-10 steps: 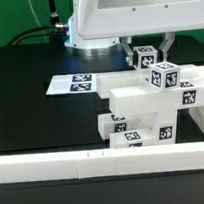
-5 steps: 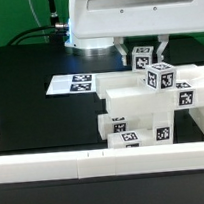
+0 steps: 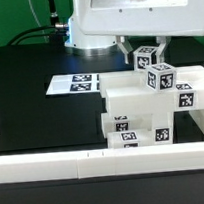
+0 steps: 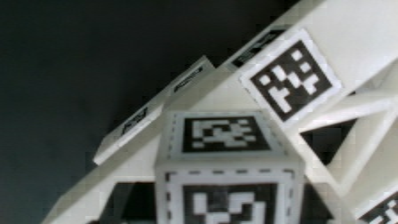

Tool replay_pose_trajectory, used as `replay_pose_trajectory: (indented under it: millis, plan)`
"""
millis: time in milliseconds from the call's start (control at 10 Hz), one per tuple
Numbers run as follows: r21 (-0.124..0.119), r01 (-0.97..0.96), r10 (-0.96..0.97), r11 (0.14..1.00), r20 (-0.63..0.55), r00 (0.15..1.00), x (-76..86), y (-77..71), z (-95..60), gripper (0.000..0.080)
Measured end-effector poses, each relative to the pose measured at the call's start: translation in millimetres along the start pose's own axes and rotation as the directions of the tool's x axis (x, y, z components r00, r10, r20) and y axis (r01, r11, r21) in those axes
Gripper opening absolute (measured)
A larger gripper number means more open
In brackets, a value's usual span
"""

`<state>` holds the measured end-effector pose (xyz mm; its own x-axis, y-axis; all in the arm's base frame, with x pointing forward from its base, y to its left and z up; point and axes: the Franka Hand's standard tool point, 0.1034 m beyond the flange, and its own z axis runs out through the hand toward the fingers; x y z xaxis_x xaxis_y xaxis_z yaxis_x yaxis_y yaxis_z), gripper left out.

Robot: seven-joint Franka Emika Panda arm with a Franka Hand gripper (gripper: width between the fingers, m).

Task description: Assemble chair

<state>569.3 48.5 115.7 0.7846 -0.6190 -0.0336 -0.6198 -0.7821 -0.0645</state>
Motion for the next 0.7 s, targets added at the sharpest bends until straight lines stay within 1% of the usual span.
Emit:
replay_pose_trajectory:
  millis: [100,200,300,600,700]
  plan:
    - [0.001,-0.045,0.045,0.999,0.001,0.999,-0.4,-0.4,0.0,0.0284]
    - [0.011,-0.139,0.139,0.990,0.006,0.990,-0.8,-1.1,0.4,0.0284]
    - [0.030,-0.220,0.220,0.975,0.008,0.976,0.3,-1.6,0.3,0.0284]
    - [0.040,-0.412,0.411,0.910,0.021,0.911,-0.9,-4.8,0.4,0.0284]
    - [0.040,-0.407,0.407,0.912,0.021,0.913,-1.0,-4.8,0.4,0.0284]
